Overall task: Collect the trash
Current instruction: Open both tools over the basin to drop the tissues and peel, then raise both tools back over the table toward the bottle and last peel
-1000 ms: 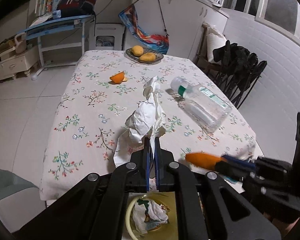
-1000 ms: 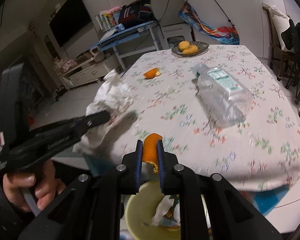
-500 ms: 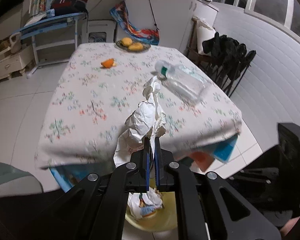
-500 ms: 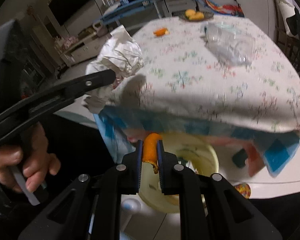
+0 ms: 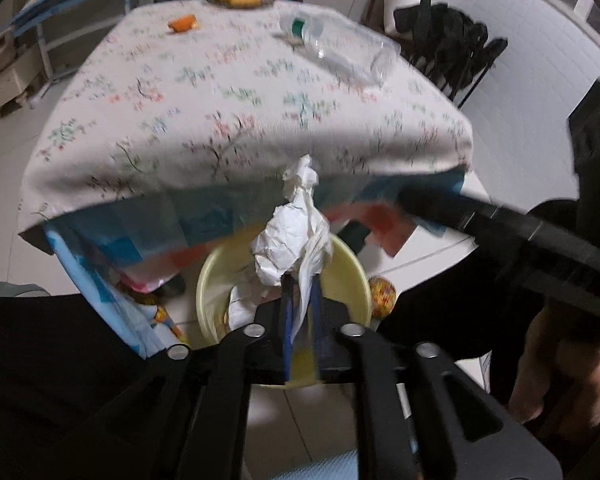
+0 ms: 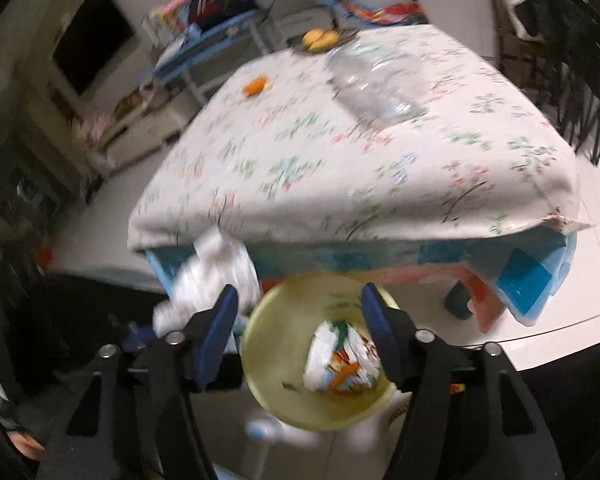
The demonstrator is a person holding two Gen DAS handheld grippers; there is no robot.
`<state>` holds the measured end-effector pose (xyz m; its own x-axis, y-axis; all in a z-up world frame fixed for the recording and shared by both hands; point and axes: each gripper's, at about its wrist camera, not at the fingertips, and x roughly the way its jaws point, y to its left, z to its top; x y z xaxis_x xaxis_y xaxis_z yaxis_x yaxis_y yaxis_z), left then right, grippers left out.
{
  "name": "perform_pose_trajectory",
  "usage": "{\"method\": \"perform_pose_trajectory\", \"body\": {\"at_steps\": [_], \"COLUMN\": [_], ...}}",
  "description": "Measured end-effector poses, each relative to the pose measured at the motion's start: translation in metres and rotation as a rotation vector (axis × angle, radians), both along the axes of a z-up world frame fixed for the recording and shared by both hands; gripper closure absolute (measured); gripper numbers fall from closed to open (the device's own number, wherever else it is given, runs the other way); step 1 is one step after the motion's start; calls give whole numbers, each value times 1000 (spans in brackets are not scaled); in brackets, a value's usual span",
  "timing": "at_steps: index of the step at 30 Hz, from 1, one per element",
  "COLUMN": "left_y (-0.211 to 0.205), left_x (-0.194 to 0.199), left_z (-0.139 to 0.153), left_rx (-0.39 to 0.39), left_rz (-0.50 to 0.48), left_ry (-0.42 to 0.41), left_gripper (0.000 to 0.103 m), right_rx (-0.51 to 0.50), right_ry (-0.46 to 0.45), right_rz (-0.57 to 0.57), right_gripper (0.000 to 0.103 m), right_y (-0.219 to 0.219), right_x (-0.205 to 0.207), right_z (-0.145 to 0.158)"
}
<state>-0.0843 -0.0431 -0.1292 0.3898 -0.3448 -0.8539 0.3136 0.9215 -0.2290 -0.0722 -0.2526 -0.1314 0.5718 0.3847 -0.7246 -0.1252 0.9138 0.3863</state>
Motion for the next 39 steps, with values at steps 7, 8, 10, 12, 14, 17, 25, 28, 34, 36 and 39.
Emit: {"method": "perform_pose_trajectory", "body": {"at_steps": [7, 8, 10, 12, 14, 17, 25, 28, 34, 36, 39], "left_y": [-2, -2, -3, -3, -2, 0, 2, 1, 0, 0, 1], "left_x": [-4, -4, -5, -6, -6, -4, -2, -3, -4, -4, -4], "left_z": [15, 17, 22, 27, 30, 33, 33, 33, 34, 34, 36], "left_rx": [43, 49, 71, 87, 91, 95, 95, 102, 109, 110, 109], "left_rz": [27, 31, 44, 58, 68, 83, 102, 102, 104, 105, 110], "left_ry": [-107, -122, -165, -203, -228, -237, -244, -249, -261, -263, -272], "left_gripper": [50, 46, 39, 35, 31, 29, 27, 26, 24, 24, 24], "right_rx": [38, 38, 36, 31, 24, 14, -10, -18, -30, -32, -40], "right_ry": [-58, -60, -59, -58, -61, -65, -73, -77, -83, -85, -101], "right_rz": [-89, -95, -101, -102, -100, -97, -92, -89, -88, -88, -88], "right_gripper": [33, 32, 30, 30, 29, 28, 26, 24, 23, 23, 23], "right_y": [-15, -15, -16, -17, -15, -15, -12, -11, -8, -7, -6], "right_x": [-1, -2, 0, 3, 3, 3, 2, 2, 2, 2, 2], "right_z": [8, 8, 7, 5, 5, 6, 6, 7, 7, 8, 12]}}
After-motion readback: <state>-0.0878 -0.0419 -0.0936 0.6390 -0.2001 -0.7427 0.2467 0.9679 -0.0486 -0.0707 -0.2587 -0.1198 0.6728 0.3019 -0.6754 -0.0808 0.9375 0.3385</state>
